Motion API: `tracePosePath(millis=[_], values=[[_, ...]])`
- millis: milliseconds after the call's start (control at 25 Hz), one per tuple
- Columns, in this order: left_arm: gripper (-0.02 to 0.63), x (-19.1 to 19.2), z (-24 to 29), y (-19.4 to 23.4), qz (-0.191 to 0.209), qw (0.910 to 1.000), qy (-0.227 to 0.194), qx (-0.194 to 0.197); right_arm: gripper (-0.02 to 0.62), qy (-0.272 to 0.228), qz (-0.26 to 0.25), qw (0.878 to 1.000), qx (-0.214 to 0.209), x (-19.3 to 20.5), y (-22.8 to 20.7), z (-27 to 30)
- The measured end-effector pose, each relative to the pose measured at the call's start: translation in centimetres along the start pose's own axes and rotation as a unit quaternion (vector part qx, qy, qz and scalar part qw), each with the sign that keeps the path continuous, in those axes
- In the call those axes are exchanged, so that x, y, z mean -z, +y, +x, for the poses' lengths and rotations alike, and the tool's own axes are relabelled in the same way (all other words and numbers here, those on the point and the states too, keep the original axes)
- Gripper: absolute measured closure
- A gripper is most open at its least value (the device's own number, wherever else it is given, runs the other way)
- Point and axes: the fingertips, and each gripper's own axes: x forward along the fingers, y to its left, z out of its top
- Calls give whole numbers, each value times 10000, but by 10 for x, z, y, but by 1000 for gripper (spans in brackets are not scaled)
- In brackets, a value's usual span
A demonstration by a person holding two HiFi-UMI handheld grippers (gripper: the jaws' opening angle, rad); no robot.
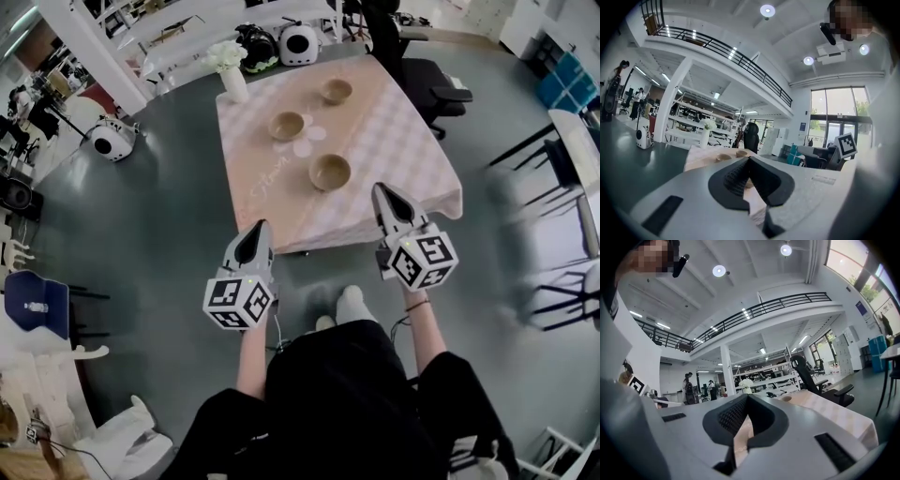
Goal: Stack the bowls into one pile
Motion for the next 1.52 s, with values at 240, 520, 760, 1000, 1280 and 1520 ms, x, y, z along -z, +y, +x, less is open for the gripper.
tracePosePath(millis=[240,520,760,1000,1280,1520], values=[[609,10,34,18,-176,9996,139,-157,604,200,-44,9997,-104,9,-24,41],[609,19,90,39,-599,9965,407,-428,605,698,-1,9966,-442,21,-58,105],[608,41,133,53,-836,9918,750,-606,604,1325,125,9878,-802,52,-80,150],[609,63,171,60,-1004,9857,1121,-753,604,1946,122,9735,-1194,82,-98,182],[609,92,197,79,-1256,9750,1540,-992,604,2709,172,9492,-1592,126,-102,207],[609,104,208,83,-1378,9691,1778,-1013,499,3187,405,9317,-1694,152,-100,212]])
